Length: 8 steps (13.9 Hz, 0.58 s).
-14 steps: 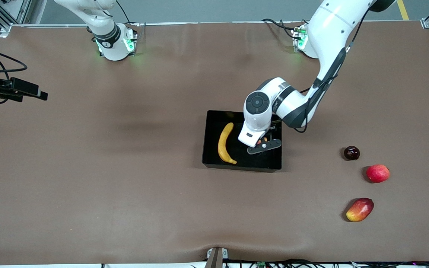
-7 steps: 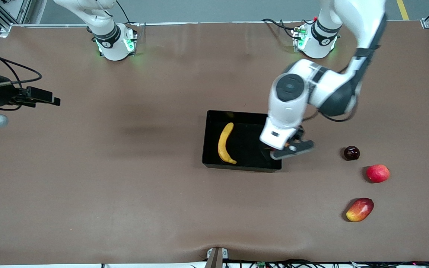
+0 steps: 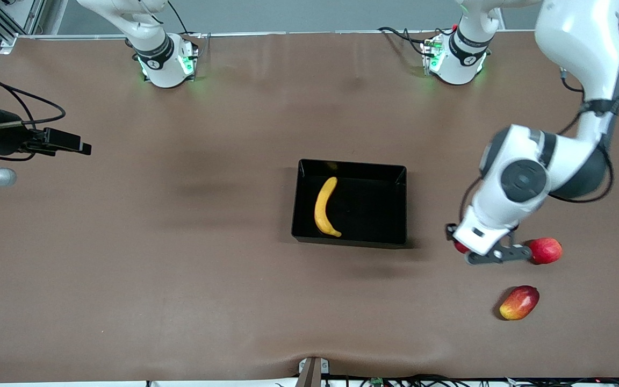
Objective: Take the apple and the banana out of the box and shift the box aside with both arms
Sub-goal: 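Lift the apple out of the tray toward the other fruits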
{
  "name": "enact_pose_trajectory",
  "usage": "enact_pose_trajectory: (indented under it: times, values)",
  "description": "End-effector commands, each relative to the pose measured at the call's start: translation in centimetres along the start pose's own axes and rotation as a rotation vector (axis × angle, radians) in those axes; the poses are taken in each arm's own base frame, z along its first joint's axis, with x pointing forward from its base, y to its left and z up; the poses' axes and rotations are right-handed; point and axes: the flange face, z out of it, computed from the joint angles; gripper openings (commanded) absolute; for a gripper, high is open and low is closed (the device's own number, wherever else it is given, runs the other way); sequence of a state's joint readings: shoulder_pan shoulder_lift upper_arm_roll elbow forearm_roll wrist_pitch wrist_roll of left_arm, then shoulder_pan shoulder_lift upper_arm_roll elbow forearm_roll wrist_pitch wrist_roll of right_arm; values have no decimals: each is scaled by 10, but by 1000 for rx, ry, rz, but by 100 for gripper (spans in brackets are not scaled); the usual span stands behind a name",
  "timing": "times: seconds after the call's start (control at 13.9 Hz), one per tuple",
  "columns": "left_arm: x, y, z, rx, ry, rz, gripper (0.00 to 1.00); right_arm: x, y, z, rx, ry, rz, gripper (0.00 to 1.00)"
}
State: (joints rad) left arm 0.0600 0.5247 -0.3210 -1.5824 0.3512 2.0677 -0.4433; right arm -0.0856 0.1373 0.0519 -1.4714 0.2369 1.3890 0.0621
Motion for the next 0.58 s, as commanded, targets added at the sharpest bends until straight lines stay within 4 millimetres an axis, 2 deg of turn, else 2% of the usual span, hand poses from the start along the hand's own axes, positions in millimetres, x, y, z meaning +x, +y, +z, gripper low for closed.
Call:
enact_pose_trajectory:
  times: [0.0, 0.14, 0.43, 0.5]
  values:
    - [20, -25, 38, 16, 26, 36, 0, -2, -2, -7, -15, 11, 17, 100]
    - [27, -47, 68, 39, 35, 36, 0, -3, -1, -10, -16, 16, 18, 100]
    - [38, -77, 107, 1, 80, -4, 0, -5, 13, -11, -14, -2, 37, 100]
    - [39, -83, 115, 2, 87, -4, 0, -2, 12, -14, 50, 20, 43, 100]
